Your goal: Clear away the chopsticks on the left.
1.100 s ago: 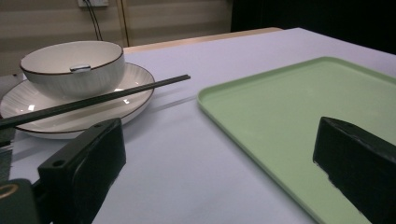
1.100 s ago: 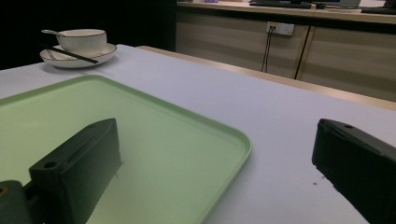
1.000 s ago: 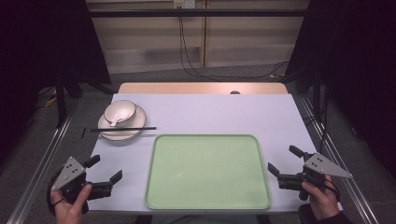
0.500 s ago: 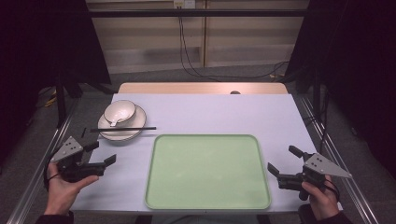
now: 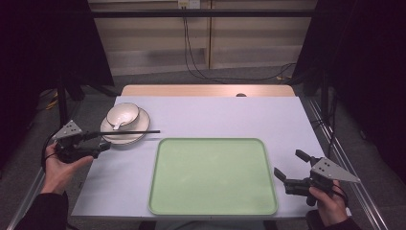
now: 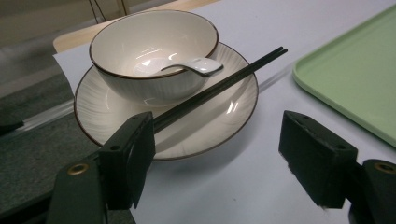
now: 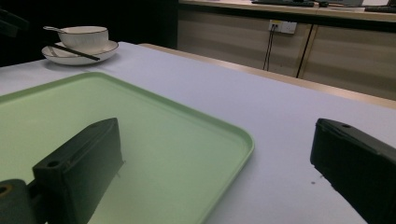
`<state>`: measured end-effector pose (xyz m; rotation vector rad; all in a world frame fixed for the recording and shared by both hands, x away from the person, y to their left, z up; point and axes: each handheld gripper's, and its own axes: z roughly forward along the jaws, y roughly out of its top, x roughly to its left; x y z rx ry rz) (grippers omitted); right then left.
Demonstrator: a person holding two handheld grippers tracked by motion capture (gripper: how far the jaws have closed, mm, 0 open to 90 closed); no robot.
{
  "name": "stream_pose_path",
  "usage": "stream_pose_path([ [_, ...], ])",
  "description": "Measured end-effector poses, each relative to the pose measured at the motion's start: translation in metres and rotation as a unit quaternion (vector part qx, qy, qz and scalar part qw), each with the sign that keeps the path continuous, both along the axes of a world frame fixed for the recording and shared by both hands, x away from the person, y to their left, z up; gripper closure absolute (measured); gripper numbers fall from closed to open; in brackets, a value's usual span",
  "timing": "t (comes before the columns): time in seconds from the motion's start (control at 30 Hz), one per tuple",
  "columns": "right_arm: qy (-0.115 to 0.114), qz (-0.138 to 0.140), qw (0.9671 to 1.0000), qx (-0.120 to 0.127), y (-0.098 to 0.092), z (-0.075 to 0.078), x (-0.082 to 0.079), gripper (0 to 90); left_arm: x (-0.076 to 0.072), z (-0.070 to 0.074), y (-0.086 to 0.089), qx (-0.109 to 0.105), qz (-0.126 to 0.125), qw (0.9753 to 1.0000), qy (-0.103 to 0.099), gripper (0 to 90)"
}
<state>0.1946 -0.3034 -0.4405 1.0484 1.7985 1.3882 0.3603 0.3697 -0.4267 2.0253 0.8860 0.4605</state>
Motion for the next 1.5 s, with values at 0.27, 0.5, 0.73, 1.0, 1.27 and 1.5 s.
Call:
stream_pose_path([
  [0.27, 0.003, 0.007, 1.0, -0.001, 0.001, -0.001, 0.001, 1.6, 0.026, -0.005, -0.002, 0.045, -0.029, 0.9985, -0.007, 44.6],
  [0.5, 0.005, 0.002, 1.0, 0.002, 0.0, 0.0, 0.001, 0.7, 0.044, -0.014, -0.007, 0.067, -0.048, 0.9965, -0.005, 57.5],
  [0.73, 0.004, 0.003, 1.0, 0.0, 0.001, -0.001, 0.0, 0.7, 0.053, -0.017, -0.009, 0.084, -0.053, 0.9951, -0.004, 67.0],
  [1.0, 0.005, 0.003, 1.0, -0.001, 0.001, 0.0, 0.0, 0.7, 0.06, -0.018, -0.01, 0.105, -0.078, 0.9914, -0.002, 69.7],
  [1.27, 0.009, 0.002, 1.0, -0.001, 0.001, -0.001, 0.001, 0.6, 0.059, -0.019, -0.012, 0.117, -0.082, 0.9897, -0.004, 68.6],
  [1.5, 0.01, 0.004, 0.9999, 0.0, 0.001, -0.001, 0.0, 0.6, 0.06, -0.02, -0.017, 0.121, -0.099, 0.9877, 0.0, 68.9],
])
